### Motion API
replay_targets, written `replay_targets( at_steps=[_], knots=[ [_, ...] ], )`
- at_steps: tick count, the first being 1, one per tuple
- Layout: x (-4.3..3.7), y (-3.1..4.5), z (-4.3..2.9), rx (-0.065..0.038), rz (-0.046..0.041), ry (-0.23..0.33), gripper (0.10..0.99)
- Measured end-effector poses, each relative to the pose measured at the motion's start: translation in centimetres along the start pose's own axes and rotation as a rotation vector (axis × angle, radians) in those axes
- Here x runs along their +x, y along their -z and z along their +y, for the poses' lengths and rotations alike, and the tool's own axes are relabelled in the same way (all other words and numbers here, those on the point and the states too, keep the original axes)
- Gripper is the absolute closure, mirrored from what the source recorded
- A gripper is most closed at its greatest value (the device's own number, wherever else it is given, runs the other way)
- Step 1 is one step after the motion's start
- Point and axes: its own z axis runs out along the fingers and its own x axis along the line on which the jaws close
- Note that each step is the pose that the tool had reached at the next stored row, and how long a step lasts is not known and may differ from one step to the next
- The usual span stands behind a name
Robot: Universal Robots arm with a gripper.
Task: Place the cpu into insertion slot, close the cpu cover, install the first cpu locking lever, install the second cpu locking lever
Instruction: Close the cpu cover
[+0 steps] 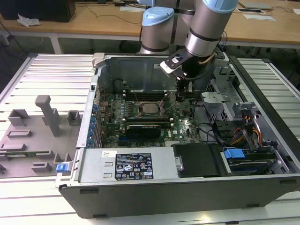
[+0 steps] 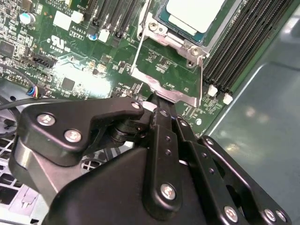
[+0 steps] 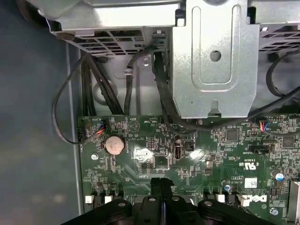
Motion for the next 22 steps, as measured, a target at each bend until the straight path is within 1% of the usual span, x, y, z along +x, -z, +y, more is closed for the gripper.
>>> replay_targets(
  at_steps=[5, 7, 9, 10, 11, 13, 17, 20, 21, 22],
  knots=[
    [0.55, -0.14, -1.04, 0.000, -0.0002, 0.000, 0.980],
    [0.79, -0.23, -1.78, 0.000, -0.0003, 0.000, 0.980],
    [0.89, -0.29, -2.21, 0.000, -0.0002, 0.000, 0.980],
    [0.98, -0.34, -2.60, 0.000, -0.0007, 0.000, 0.980],
    [1.11, -0.40, -3.06, 0.000, -0.0025, 0.000, 0.980],
    [1.31, -0.47, -3.68, -0.001, -0.0080, -0.001, 0.980],
    [1.50, -0.53, -4.14, -0.001, -0.0150, -0.002, 0.980],
    [1.55, -0.55, -4.25, -0.002, -0.0169, -0.002, 0.980],
    [1.58, -0.57, -4.42, -0.006, -0.0205, -0.002, 0.980],
    [1.64, -0.62, -4.73, -0.015, -0.0370, -0.004, 0.980]
  ],
)
